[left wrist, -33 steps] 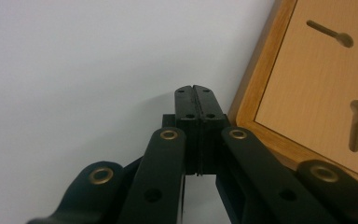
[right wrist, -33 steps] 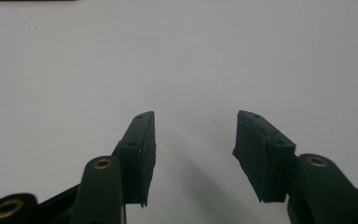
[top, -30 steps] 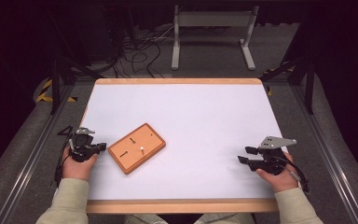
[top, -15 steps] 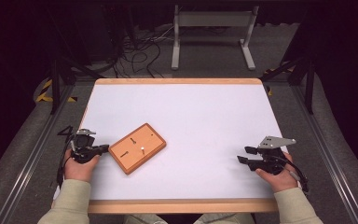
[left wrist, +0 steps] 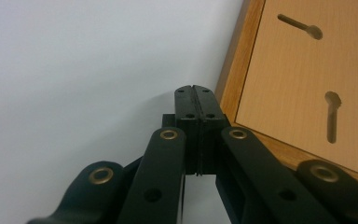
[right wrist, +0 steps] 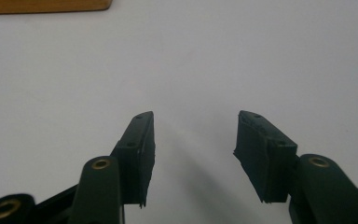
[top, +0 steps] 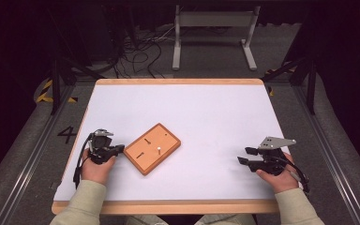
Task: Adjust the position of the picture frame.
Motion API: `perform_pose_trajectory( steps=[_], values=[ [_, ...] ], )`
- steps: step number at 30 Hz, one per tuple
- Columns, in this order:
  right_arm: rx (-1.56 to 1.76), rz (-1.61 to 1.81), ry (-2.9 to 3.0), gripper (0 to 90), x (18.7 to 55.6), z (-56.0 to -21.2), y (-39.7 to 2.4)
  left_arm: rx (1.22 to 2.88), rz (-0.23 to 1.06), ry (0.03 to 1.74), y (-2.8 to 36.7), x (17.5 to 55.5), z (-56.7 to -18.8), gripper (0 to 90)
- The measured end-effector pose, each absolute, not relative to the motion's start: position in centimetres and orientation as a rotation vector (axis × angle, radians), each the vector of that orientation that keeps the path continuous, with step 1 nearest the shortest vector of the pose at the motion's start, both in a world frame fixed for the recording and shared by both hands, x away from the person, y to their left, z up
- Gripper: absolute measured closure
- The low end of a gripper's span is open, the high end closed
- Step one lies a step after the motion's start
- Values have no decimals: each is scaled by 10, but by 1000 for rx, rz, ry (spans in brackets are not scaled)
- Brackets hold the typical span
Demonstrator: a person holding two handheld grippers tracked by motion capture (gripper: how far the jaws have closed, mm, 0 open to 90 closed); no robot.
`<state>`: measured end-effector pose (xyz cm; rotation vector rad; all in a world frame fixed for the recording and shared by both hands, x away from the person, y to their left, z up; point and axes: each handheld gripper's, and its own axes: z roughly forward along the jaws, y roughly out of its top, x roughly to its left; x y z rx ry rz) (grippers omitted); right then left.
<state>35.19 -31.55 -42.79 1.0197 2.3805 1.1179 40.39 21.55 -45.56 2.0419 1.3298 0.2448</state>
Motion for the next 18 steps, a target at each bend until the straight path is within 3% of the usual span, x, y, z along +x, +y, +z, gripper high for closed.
perform_pose_trajectory(
  steps=[8, 18],
  values=[
    [1017, 1117, 2383, 477, 352, -428, -315, 2082, 243, 1273, 184, 410, -454, 900],
    [1016, 1122, 2379, 477, 350, -426, -316, 2070, 254, 1252, 176, 439, -434, 900]
  ],
)
